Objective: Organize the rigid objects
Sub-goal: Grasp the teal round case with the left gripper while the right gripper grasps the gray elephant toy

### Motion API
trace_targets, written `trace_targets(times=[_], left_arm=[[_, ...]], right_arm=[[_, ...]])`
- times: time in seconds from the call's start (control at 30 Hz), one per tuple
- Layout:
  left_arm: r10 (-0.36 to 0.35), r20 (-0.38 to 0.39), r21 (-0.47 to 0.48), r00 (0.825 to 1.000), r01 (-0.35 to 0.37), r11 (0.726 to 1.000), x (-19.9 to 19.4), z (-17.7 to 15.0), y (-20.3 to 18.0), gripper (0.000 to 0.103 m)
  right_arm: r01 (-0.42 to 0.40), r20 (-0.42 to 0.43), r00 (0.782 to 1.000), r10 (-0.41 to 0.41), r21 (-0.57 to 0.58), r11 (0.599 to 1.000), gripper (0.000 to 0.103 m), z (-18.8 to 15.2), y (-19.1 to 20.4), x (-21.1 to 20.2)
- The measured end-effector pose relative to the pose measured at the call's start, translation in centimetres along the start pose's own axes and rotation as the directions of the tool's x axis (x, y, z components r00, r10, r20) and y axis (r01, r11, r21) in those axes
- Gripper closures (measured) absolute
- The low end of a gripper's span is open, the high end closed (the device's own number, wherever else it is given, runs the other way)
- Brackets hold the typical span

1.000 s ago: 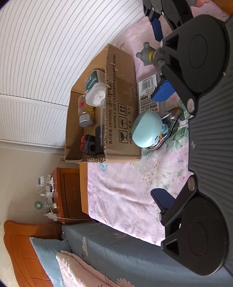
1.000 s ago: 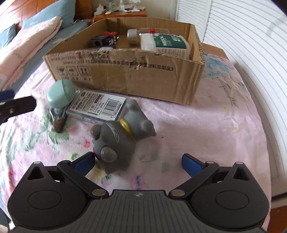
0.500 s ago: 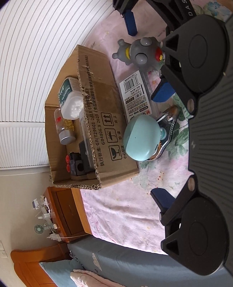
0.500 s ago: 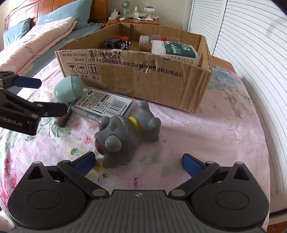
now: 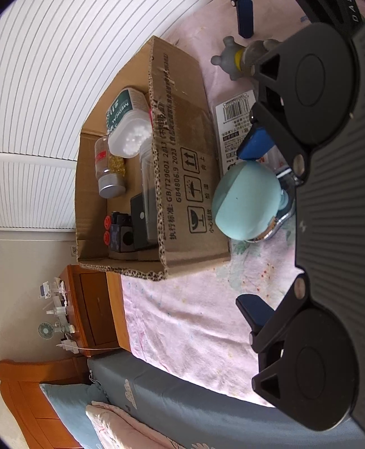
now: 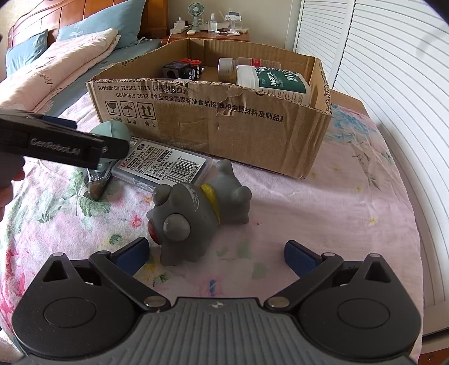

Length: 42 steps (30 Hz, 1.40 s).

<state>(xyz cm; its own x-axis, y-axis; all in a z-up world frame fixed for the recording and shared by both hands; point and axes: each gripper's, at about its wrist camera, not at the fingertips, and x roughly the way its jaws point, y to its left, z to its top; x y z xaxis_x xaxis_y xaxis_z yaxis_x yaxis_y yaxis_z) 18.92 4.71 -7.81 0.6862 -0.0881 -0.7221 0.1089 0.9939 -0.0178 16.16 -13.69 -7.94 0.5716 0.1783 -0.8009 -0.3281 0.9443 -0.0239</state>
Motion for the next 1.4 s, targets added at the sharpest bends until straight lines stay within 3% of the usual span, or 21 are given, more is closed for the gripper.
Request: trace_targets(times=[0.23,0.3,0.37,0.47,0.67,0.9,0.97,1.13,1.4], left_arm=[[0.014,-0.017,-0.029,1.0,-0.015,0.999,-1.1,-1.0,1.4,0.006],[-0.014,-0.021,-0.045,1.0,0.013,0.999,-1.4,-1.0,1.5,0.016],[-0.043,-0.026,-0.06,0.999,0.042,0.997,-1.5,-0.9,1.2,0.033],[-0.048,-0.024,-0.07,0.999,0.046,0.996,-0.9,-0.7,0.5,0.043],[-0.037,-0.026,-0.109,0.999,0.033,0.993,0.0,-0.2,-0.5,0.044],[0.007,-0.017,-0.083,1.0,-0.008,0.997,0.5,0.4,-1.2,0.046],[0.002,-0.013,-0.082,1.0,-0.003,0.997,0.5,0.4,-1.1,0.051],[-0.007,-0.014,-0.058,1.0,0.007,0.998,0.3,0.2,-0.9,0.051],[-0.047,-0.033,-0.004,0.998,0.047,0.999,0.0,0.0,-0.4,0.051]], right_arm=[[-0.002,0.004,1.0,0.002,-0.002,1.0,0.0,-0.1,0.0,0.0],[-0.002,0.007,1.0,0.002,-0.002,1.0,0.0,-0.1,0.0,0.0],[-0.002,0.009,1.0,0.002,-0.002,1.0,0.0,-0.1,0.0,0.0],[-0.002,0.009,1.0,0.002,-0.002,1.0,0.0,-0.2,0.0,0.0],[-0.002,0.014,1.0,0.002,-0.002,1.0,0.0,-0.1,-0.1,-0.1],[-0.002,0.014,1.0,0.002,-0.002,1.0,0.0,-0.2,-0.1,-0.1],[-0.002,0.014,1.0,0.002,-0.002,1.0,0.0,-0.2,-0.1,-0.1],[-0.007,0.022,1.0,0.007,-0.009,1.0,0.0,-0.2,-0.1,-0.1],[-0.093,0.074,0.992,0.102,-0.119,0.989,0.0,-0.2,-1.2,0.4]])
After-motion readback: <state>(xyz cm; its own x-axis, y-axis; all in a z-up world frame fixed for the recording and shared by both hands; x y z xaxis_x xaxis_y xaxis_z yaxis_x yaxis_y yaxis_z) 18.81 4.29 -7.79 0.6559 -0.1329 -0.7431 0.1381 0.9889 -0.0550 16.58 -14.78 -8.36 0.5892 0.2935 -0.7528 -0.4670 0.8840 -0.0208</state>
